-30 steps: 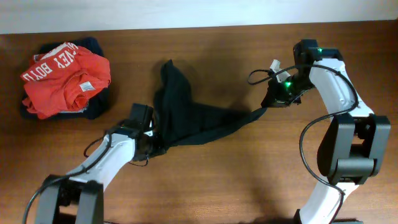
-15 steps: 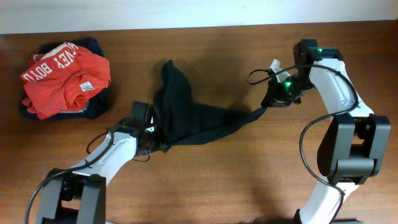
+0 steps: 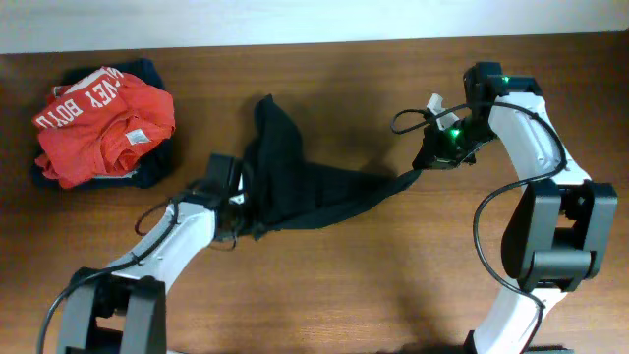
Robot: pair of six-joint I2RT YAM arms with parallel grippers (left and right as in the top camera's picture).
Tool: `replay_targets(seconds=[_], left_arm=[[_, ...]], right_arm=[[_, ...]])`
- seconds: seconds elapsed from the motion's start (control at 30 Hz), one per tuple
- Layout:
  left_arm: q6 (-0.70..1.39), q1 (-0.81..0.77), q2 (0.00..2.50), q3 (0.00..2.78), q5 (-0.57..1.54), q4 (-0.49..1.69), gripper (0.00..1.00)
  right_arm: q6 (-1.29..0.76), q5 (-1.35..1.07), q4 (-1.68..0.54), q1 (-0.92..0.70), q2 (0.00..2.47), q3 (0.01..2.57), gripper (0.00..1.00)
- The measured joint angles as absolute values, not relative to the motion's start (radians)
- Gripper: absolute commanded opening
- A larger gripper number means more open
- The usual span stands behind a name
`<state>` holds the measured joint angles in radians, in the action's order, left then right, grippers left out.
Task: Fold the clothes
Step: 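Grasp the black t-shirt's near edge with the left gripper, then lift and stretch the shirt upward with both grippers toward the back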
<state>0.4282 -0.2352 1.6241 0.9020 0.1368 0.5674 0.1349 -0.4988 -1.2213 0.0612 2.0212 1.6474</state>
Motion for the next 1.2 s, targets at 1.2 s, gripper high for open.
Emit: replay_targets(seconds=[1.2], left_arm=[[0.313, -0.115, 1.489, 1.805, 0.024, 0.704, 0.01]], right_arm=[[-0.072, -0.236, -1.692, 0.228, 1.931, 2.758, 0.04]])
